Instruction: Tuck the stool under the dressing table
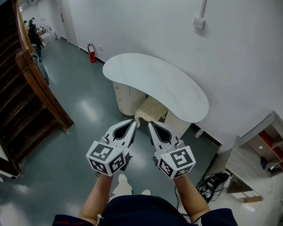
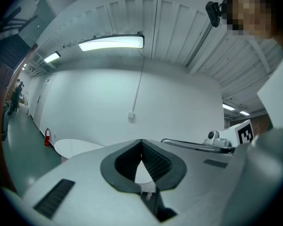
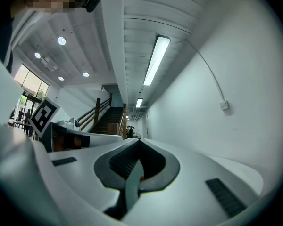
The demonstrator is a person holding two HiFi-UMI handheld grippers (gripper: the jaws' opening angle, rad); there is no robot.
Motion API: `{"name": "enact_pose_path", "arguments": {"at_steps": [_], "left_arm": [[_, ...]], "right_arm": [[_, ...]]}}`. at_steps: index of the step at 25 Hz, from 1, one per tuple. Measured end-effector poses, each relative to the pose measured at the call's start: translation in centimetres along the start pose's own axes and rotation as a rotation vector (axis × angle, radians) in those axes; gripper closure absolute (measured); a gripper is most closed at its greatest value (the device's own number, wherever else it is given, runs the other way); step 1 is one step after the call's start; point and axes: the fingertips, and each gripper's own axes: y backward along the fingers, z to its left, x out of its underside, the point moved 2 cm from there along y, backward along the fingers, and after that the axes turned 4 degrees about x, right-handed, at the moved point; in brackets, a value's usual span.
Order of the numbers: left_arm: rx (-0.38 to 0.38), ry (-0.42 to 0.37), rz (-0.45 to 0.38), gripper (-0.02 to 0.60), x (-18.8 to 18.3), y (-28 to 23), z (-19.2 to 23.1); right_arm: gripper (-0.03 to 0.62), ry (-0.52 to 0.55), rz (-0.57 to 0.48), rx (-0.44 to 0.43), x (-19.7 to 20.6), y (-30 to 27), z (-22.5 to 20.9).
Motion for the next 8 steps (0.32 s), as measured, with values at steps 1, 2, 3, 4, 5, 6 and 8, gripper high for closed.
{"name": "enact_pose_path", "arguments": {"at_steps": [1,2,3,4,5,6,8], "left_arm": [[0.000,-0.001,0.001,0.572,0.01,-0.08,-0.01],[0.000,-0.001,0.000,0.572,0.01,-0.13,-0.02],[0.000,0.000,0.000,0.572,0.02,-0.18,-0.01],[0.000,0.000,-0.001,0.574,0.02,-0.25,0.00],[-0.001,0.000,-0.001,0.572,0.03,-0.34,0.02],[-0.001,0.000,-0.001,0.574,0.04,-0.45,0.04],[-0.002,-0.001,-0.001,0.572,0.06,-0.71,0.06]], "right_arm": [[0.585,-0.001,0.000,0.001,0.01,0.02,-0.09],[0.583,-0.002,-0.001,0.001,0.02,0.05,-0.15],[0.583,-0.002,-0.002,0.001,0.06,0.07,-0.21],[0.585,-0.002,-0.002,0.002,0.10,0.08,-0.30],[0.583,-0.002,-0.003,0.003,0.14,0.07,-0.43],[0.583,-0.002,-0.003,0.004,0.17,0.06,-0.59],[0.583,-0.002,-0.003,0.008,0.21,0.04,-0.94]]}}
